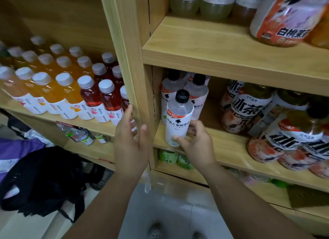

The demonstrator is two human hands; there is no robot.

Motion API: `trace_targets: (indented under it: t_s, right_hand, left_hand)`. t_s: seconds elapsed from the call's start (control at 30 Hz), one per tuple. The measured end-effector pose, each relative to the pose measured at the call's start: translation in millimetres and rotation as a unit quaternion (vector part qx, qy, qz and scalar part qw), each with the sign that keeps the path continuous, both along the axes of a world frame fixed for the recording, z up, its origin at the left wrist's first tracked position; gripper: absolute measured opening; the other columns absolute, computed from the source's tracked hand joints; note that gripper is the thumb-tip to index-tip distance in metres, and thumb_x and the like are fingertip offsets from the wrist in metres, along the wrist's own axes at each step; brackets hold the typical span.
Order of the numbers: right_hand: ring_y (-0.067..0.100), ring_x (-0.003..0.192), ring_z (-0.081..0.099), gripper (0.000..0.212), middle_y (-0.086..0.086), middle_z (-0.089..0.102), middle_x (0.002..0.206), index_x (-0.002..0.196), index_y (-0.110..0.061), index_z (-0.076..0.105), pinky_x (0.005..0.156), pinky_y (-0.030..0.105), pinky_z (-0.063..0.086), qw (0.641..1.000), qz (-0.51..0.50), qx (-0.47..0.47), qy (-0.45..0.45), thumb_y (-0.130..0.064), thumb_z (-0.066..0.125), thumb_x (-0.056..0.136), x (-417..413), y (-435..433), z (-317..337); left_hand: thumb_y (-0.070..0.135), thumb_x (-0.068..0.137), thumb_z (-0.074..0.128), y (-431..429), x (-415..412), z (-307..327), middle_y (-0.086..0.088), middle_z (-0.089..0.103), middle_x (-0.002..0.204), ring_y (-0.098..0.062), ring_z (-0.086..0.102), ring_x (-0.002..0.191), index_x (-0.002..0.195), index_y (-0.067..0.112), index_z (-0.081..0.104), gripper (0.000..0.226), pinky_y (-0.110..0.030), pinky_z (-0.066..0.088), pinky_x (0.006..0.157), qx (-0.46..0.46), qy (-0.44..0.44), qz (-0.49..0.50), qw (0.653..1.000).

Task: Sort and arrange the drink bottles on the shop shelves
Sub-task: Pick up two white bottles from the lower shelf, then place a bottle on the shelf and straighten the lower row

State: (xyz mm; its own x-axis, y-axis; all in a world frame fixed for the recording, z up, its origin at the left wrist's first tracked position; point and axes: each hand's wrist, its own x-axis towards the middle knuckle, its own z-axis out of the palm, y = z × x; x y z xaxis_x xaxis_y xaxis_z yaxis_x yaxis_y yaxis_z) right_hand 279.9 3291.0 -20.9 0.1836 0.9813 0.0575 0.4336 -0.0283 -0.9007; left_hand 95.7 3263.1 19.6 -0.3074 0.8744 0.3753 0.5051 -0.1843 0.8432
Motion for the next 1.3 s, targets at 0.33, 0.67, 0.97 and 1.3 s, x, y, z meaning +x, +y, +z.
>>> trace_targets:
  t_s: [0.33,0.67,0.97,1.3]
  right_hand:
    - [0.012,0.103,0.061,0.058,0.001,0.062,0.119,0.126,-0.02,0.058,0.093,0.033,0.053,0.998,-0.065,-0.006,-0.024,-0.024,0.087,0.076,-46,17,-8]
    - [0.007,0.109,0.059,0.054,-0.005,0.061,0.119,0.132,-0.023,0.059,0.087,0.029,0.055,0.996,-0.059,0.045,-0.045,-0.037,0.08,0.084,-27,-17,51]
    - [0.009,0.072,0.066,0.012,-0.005,0.07,0.079,0.092,-0.014,0.073,0.065,0.024,0.052,0.928,-0.19,0.315,-0.057,-0.027,0.072,0.092,46,-81,197]
    - [0.023,0.094,0.058,0.039,-0.002,0.059,0.095,0.103,-0.027,0.069,0.077,0.038,0.048,0.877,-0.238,0.159,-0.387,-0.058,0.051,0.091,137,-41,237]
  left_hand:
    - [0.03,0.098,0.047,10,-15,12,0.002,0.06,0.127,0.001,0.055,0.11,0.151,0.031,0.04,0.054,-0.044,0.052,0.096,-0.028,-0.023,-0.033,0.999]
    - [0.035,0.088,0.067,-16,-18,30,0.003,0.05,0.11,-0.013,0.053,0.102,0.133,0.017,0.053,0.05,-0.041,0.05,0.091,0.014,0.015,-0.052,0.998]
    - [0.029,0.092,0.065,-12,55,145,0.01,0.044,0.1,-0.006,0.048,0.089,0.115,0.01,0.062,0.031,-0.009,0.037,0.084,0.251,0.067,-0.184,0.948]
    - [0.045,0.082,0.078,66,143,252,0.003,0.053,0.139,-0.018,0.053,0.124,0.142,0.028,0.041,0.072,-0.041,0.047,0.105,0.104,0.069,-0.23,0.965]
